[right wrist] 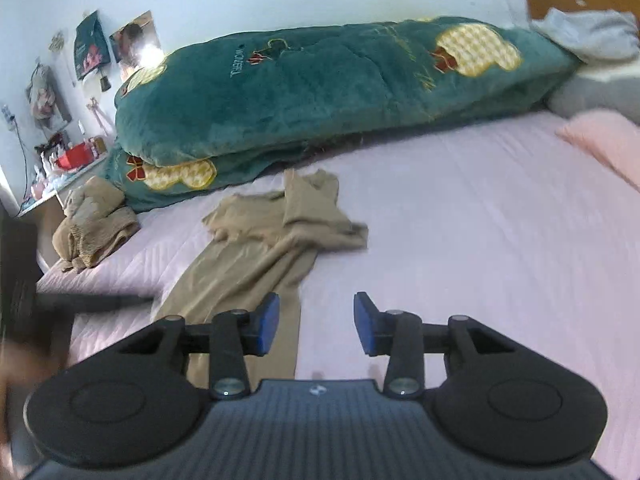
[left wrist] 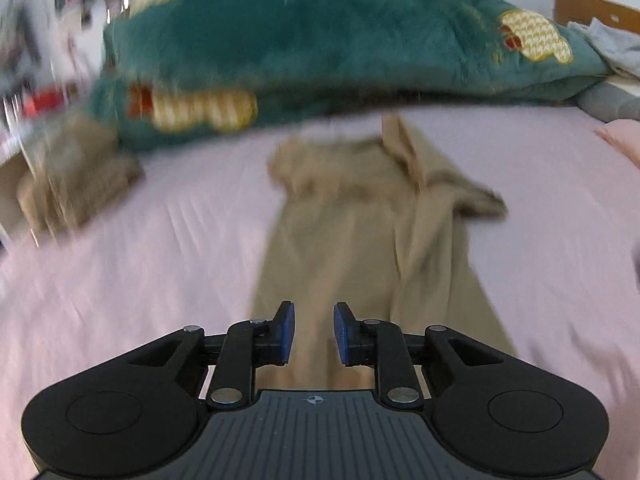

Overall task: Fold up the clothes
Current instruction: 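Grasp the shirt sleeve with the left gripper while the right gripper holds the shirt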

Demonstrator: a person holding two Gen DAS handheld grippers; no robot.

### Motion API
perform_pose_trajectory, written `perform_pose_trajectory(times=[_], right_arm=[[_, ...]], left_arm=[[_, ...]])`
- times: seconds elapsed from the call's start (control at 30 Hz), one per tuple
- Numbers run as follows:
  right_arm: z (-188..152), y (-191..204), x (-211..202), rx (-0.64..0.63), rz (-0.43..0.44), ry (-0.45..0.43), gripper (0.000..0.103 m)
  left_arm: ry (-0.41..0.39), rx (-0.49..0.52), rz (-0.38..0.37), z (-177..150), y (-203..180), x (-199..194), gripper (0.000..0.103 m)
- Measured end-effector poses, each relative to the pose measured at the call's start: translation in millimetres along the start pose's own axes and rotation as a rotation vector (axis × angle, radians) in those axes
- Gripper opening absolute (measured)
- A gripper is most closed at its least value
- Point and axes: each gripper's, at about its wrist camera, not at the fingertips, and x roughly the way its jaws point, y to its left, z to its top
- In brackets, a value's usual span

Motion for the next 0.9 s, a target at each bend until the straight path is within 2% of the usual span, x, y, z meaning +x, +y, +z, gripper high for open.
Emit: perform_pose_trajectory(times=[0.1,0.13,0.2,0.3,0.37,0.43,0.5,0.57,0.67,0.73,0.87,0.9], right_arm=[[22,2,32,-0.059,0.007,0.004,0.041],[30,2,44,-0.067,0.015,0.018,0.041],[45,0,69,-0.082,0.026,0.052,0.041],[60,6,103,-0.116,0.025,0.079,0.043],[70,12,128,-0.156,0.022,0.103,0.048],[73,23,157,-0.219,0.024,0.126,0.051],[74,35,184,-0.269,0.015,0.155,0.056],[74,45,210,-0.331,-0.024,0.192,0.056],[69,56,242,-0.433,-0.099,0.246,0.056],[68,56,253,-0.458,-0.093,0.255,0.055],[70,46,256,-0.396,-0.078,0.271,0.031],[70,45,257,-0.387,-0.075,0.274,0.030]], left_arm=[[0.056,-0.017,0.013,-29,5,22,0.025],[0.078,-0.025,-0.006,-32,5,29,0.024],[0.051,-0.043,-0.004,-31,4,28,0.024],[-0.043,-0.096,-0.016,-9,-1,12,0.024],[-0.077,-0.148,-0.068,21,-1,28,0.024],[-0.076,-0.150,-0.094,40,-5,41,0.024],[-0.058,-0.122,-0.134,52,-14,55,0.024],[0.004,-0.127,-0.177,56,-20,72,0.025],[0.061,-0.123,-0.206,42,-31,74,0.025],[0.072,-0.126,-0.233,30,-34,66,0.025],[0.056,-0.090,-0.251,16,-43,49,0.025],[0.059,-0.091,-0.257,16,-44,45,0.025]])
